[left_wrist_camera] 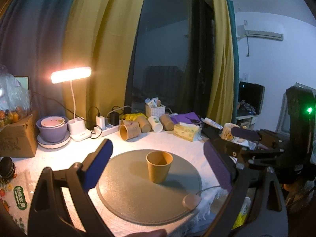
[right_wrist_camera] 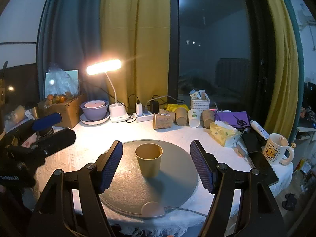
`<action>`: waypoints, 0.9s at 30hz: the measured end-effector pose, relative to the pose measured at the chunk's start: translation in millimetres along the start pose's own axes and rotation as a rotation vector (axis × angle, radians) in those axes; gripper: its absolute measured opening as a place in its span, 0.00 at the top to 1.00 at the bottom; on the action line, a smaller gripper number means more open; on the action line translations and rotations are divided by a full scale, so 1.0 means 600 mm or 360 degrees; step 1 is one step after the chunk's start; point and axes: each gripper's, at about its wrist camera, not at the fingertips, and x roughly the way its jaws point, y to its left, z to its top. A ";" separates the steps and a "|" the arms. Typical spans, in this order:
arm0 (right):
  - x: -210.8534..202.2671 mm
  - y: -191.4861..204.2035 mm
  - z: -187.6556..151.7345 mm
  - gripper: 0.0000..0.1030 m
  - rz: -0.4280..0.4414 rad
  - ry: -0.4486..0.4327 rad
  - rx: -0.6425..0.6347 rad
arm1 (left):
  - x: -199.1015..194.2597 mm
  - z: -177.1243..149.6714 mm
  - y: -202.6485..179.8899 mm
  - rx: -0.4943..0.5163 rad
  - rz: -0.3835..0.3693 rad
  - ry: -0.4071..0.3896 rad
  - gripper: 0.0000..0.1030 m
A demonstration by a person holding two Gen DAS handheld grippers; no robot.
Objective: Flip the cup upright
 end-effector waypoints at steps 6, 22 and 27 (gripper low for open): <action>0.000 0.001 0.000 0.28 0.0001 0.0001 -0.0002 | -0.001 0.000 0.002 -0.0001 -0.0005 0.0003 0.09; 0.002 0.004 -0.001 0.28 -0.0001 0.0004 -0.0002 | -0.002 -0.005 -0.001 -0.0019 -0.0002 0.0011 0.09; 0.002 0.004 0.000 0.28 -0.0003 0.0006 -0.0003 | -0.002 -0.004 0.000 -0.0019 -0.0003 0.0011 0.09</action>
